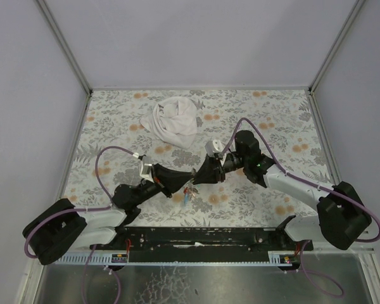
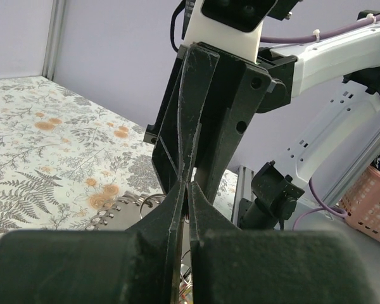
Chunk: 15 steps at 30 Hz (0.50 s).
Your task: Put the keys on the keyring
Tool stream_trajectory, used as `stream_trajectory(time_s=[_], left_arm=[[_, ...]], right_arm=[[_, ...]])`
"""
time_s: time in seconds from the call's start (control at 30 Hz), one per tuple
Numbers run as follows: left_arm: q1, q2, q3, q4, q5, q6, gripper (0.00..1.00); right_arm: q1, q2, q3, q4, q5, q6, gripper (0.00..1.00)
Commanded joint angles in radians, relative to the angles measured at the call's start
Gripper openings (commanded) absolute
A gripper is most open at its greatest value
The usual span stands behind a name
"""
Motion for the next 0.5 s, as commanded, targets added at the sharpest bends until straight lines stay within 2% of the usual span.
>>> stream_trajectory(time_s=[0.0,0.17,0.3,0.47], left_arm=[[0.004,-0.003,0.031,0.114,0.001,-0.003,0.00],[0.004,-0.008,0.019,0.112,-0.001,0.001,0.02],[0.012,-0.035,-0.007,0.058,0.005,0.023,0.16],[0.033,-0.156,0.010,-0.193,0.047,0.115,0.32]], right_arm=[[-0.001,0.009,0.034,0.070,-0.047,0.032,0.20],[-0.001,-0.020,0.049,-0.059,0.015,-0.049,0.01],[-0.001,-0.049,0.131,-0.330,0.101,-0.199,0.00],[-0.001,-0.054,0.260,-0.672,0.219,-0.346,0.00]])
